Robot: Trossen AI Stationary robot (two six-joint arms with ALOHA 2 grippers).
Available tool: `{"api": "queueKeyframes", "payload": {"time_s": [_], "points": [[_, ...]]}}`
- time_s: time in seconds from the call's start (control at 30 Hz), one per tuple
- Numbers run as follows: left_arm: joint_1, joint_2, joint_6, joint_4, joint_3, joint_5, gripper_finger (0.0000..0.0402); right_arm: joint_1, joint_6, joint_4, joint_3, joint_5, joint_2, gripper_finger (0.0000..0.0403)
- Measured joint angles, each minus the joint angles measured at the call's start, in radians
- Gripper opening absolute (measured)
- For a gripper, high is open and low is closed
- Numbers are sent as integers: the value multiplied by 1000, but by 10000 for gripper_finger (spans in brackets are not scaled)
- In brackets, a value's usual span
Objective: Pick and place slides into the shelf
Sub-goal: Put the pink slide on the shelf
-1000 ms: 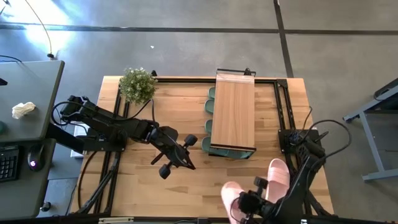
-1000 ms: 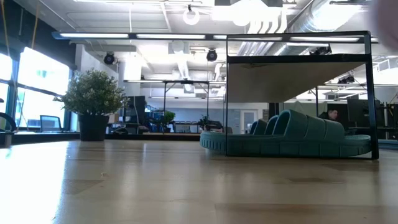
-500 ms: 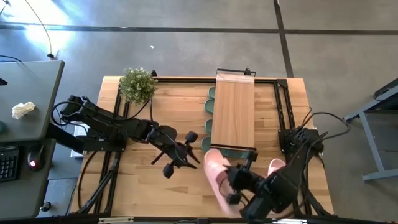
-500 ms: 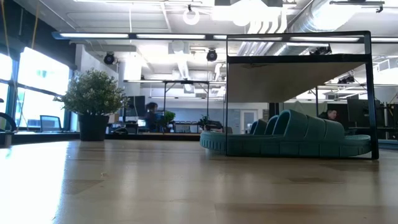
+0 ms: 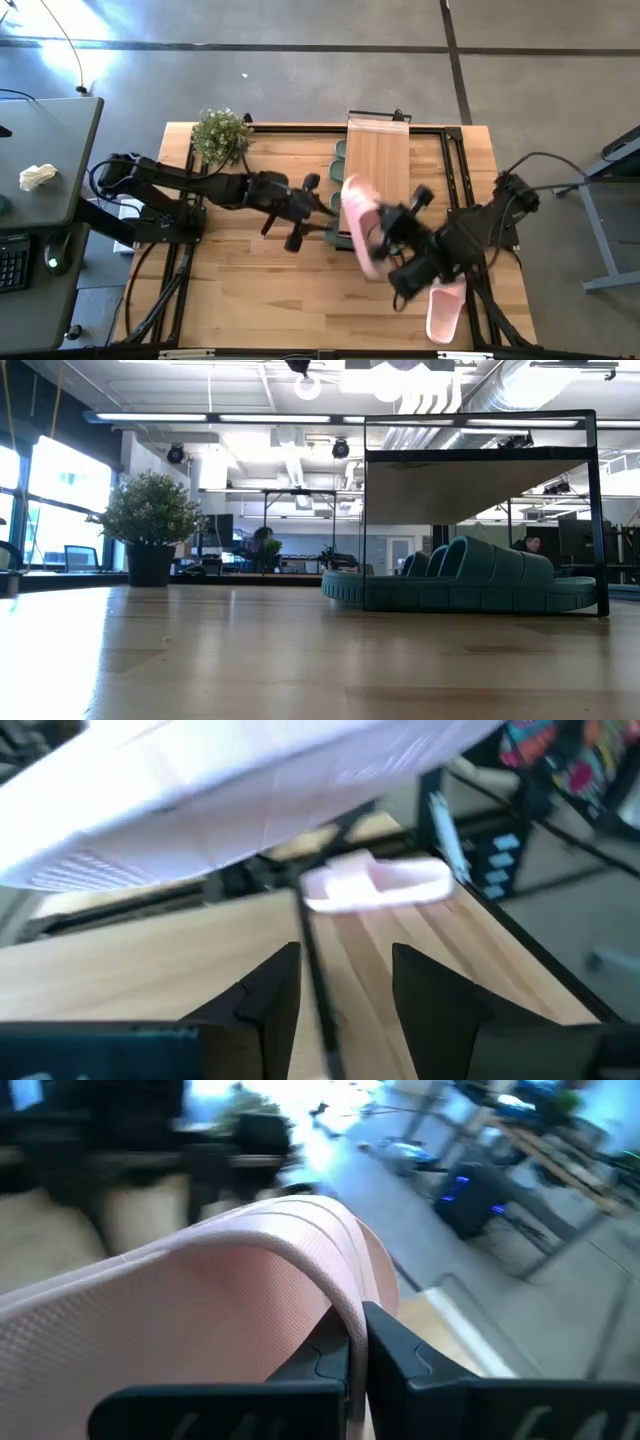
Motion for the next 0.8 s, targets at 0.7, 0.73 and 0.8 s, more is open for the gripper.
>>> {"api": "queueKeyframes", "payload": {"time_s": [0.7, 0.73, 0.8], "points": [[154, 3, -210, 216, 0, -350, 145, -744, 57, 27, -381, -94, -337, 0], [154, 3, -212, 213, 0, -356, 145, -782, -3, 29, -381, -160, -335, 0], [154, 3, -213, 206, 0, -362, 145, -842, -98, 39, -381, -238, -334, 0]]}}
